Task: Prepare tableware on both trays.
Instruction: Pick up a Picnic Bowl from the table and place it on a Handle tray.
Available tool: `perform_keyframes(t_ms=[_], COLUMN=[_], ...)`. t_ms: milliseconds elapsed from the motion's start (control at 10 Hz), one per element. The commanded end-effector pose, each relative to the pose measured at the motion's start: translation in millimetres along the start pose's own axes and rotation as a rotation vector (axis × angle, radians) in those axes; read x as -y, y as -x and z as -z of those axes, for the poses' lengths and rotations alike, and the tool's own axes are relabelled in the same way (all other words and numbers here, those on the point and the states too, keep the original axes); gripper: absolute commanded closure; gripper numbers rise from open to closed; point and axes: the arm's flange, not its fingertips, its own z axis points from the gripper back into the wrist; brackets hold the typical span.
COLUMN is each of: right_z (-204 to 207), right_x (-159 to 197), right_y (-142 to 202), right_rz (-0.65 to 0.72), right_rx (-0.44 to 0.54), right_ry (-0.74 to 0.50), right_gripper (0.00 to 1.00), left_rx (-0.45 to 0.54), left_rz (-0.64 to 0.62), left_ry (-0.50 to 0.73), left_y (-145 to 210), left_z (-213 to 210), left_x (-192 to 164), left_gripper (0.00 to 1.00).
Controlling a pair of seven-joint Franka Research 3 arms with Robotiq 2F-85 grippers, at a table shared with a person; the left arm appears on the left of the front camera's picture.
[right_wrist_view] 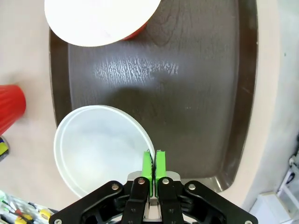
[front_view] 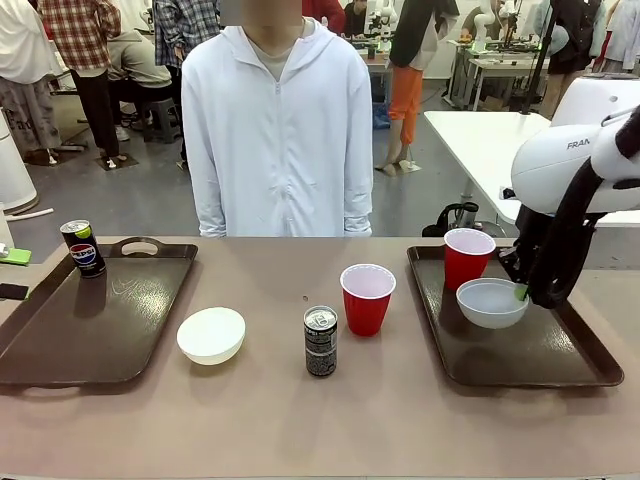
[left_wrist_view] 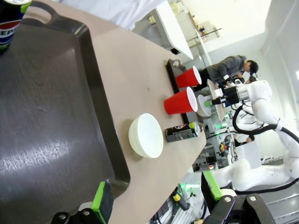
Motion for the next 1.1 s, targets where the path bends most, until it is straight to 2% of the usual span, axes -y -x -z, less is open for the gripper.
perform_keyframes(t_ms=[0, 700, 1000], right_z=[4, 43, 23], right_x=[1, 7, 2], right_y=[-16, -44, -29], right_rz=[-0.013, 0.008, -0.022], right_rx=[0.003, -0.015, 0.006], right_ry=[-0.045, -0.006, 0.002], right_gripper=[0.96, 0.96, 0.11], left_rx=[0.005, 0.005, 0.005], left_rz=[0.007, 0.007, 0.007], left_ry=[0.005, 0.005, 0.005], left_y=[1, 1, 1], left_z=[-2, -2, -2], left_x=[0, 0, 0], left_gripper=[0.0, 0.0, 0.0])
